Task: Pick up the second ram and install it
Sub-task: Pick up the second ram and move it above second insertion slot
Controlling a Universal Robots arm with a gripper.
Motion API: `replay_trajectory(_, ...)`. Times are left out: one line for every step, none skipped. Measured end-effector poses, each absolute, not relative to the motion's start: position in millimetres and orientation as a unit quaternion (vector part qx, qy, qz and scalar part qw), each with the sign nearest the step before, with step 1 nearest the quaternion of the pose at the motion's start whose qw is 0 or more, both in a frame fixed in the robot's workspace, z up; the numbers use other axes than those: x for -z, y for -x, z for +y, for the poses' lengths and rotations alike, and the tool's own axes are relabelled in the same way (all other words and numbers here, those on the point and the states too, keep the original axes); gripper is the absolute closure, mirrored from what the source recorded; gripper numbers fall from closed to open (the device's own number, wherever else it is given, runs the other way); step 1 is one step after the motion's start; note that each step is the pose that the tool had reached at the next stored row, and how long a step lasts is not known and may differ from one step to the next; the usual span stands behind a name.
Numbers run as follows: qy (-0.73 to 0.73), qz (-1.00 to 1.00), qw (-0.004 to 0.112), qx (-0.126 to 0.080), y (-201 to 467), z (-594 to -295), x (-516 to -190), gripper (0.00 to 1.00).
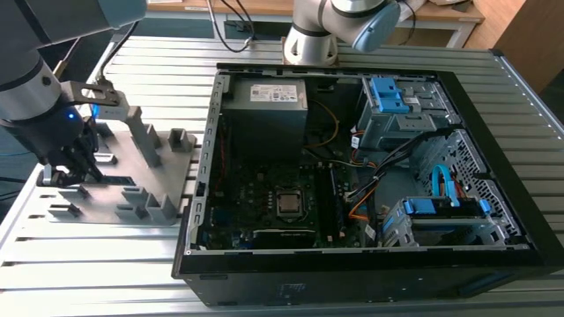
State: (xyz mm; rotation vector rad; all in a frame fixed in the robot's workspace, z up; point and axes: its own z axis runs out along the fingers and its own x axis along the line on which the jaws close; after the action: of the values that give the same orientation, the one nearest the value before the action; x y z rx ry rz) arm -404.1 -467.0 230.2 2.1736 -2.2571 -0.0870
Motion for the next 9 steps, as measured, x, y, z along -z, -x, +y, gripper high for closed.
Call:
replay_trajectory(-0.693, -0.720, 0.003, 0.028, 404.1, -467.1, -231.4, 0.86)
replay_trajectory(-0.693, -0.720, 0.003, 0.028, 404.1, -467.1, -232.6, 0.86)
replay_trajectory(-0.693, -0.720, 0.003, 0.028, 404.1, -467.0, -233.9, 0.86)
replay_trajectory(-0.693, -0.720, 0.003, 0.028, 404.1, -467.0, -235.1, 0.86)
replay_trajectory(-0.693, -0.720, 0.003, 0.028, 404.1, -467.1, -236.3, 0.86)
replay_trajectory(-0.693, -0.720, 0.003, 0.028, 404.1, -467.0, -237.7, 0.86)
replay_trajectory(-0.693, -0.720, 0.003, 0.028, 404.1, -467.0, -238.9, 0.86)
replay_trajectory(-0.693, -0.720, 0.003, 0.028, 404.1, -467.1, -240.2, 0.86)
replay_trajectory(-0.693, -0.720, 0.003, 0.028, 404.1, -467.0, -241.4, 0.86)
